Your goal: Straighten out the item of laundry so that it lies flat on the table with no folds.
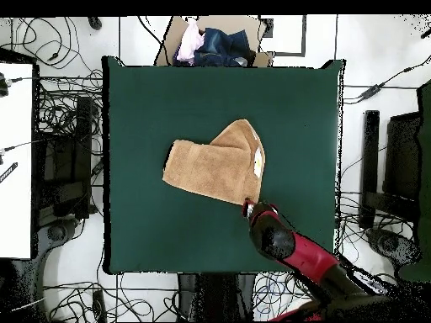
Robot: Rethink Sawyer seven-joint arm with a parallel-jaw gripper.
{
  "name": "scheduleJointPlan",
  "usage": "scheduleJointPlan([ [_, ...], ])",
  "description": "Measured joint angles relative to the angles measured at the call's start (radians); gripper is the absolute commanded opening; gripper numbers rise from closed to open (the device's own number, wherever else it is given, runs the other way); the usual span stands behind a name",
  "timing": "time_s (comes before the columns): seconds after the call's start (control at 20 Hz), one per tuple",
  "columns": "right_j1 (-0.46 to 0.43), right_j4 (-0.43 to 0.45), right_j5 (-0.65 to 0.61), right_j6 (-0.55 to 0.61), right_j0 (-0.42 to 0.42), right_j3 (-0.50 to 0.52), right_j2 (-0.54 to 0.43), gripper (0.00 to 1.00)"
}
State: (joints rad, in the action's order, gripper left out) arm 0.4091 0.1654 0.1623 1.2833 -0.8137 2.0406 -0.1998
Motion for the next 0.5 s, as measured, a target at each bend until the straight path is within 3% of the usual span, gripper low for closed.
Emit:
scheduleJointPlan([
  [0.5,-0.008,0.01,0.034,0.0,0.004,0.001,0.004,1.0],
])
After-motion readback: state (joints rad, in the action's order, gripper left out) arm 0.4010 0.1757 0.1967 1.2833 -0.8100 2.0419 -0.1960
